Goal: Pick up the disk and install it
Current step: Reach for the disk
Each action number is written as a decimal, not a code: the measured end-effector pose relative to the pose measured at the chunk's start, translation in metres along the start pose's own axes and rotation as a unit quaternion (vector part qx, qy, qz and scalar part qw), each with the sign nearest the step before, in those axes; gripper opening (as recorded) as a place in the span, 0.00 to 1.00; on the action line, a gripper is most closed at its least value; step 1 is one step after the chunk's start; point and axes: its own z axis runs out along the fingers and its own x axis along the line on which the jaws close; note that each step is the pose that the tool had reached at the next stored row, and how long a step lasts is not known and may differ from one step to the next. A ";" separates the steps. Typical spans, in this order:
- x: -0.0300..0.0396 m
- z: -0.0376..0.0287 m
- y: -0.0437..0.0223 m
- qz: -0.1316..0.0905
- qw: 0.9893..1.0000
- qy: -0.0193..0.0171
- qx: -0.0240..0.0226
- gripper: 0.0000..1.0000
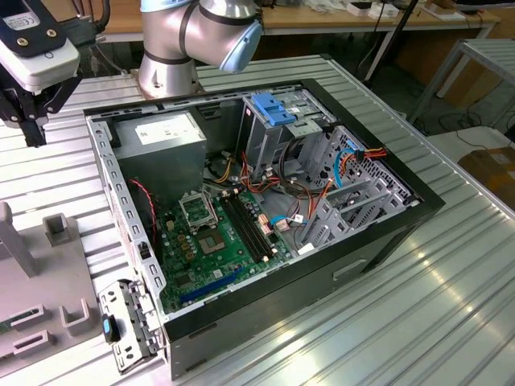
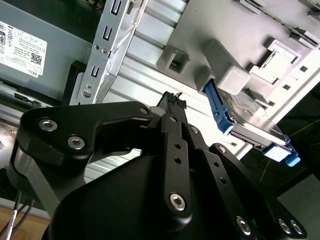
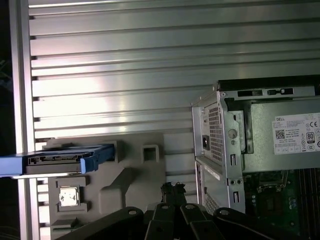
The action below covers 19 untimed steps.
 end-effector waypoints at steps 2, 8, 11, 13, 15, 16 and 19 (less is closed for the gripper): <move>0.0030 -0.0001 -0.0002 0.000 1.000 0.000 0.000 0.11; 0.0092 -0.0002 -0.0007 0.000 1.000 0.000 0.000 0.11; 0.0119 -0.0003 -0.0009 0.000 1.000 0.000 0.000 0.11; 0.0136 -0.0004 -0.0010 0.000 1.000 0.000 0.000 0.11; 0.0157 -0.0004 -0.0012 0.000 1.000 0.000 0.000 0.11; 0.0163 -0.0004 -0.0012 0.000 1.000 0.000 0.000 0.11; 0.0187 -0.0005 -0.0014 0.000 1.000 0.000 0.000 0.11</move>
